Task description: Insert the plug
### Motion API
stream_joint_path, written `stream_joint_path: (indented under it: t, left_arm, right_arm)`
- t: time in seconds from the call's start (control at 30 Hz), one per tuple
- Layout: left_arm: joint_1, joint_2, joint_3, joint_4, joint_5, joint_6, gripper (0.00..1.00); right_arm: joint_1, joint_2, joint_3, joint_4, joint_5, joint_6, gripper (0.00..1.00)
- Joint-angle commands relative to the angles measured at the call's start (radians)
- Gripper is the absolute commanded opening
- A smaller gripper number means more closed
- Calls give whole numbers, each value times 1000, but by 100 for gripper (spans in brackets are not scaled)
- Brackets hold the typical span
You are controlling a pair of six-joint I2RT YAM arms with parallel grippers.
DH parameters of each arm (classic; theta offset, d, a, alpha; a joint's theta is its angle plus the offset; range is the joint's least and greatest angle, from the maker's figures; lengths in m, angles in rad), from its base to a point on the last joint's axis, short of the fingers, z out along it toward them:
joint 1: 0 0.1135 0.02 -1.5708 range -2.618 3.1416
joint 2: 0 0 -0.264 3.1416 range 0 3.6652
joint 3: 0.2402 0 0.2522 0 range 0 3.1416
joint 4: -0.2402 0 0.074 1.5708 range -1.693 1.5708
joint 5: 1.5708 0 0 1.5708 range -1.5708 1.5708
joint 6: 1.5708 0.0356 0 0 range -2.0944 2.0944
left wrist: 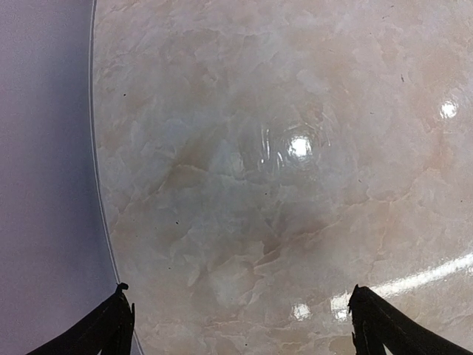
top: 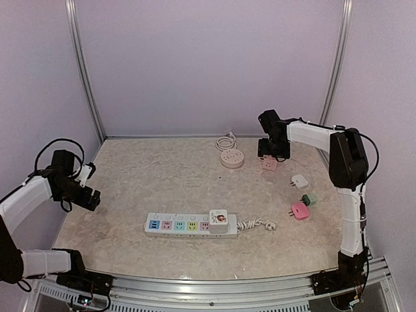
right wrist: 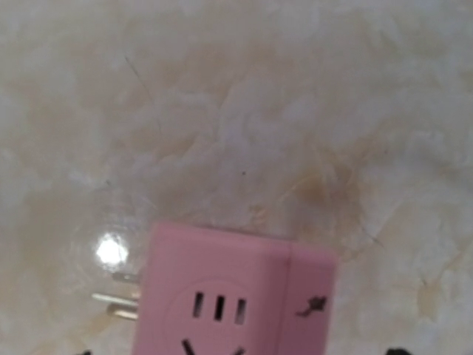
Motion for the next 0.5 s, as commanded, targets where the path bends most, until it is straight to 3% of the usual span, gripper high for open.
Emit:
stream_joint_path:
  t: [0.0,0.47]
  left_arm:
    - [10,18,13,5,-13,-13,99]
    - [9,26,12,7,-9,-11,99]
  right_arm:
    - [-7,40,21,16,17,-13,79]
    - [-17,75,1,32,-13,-5,56]
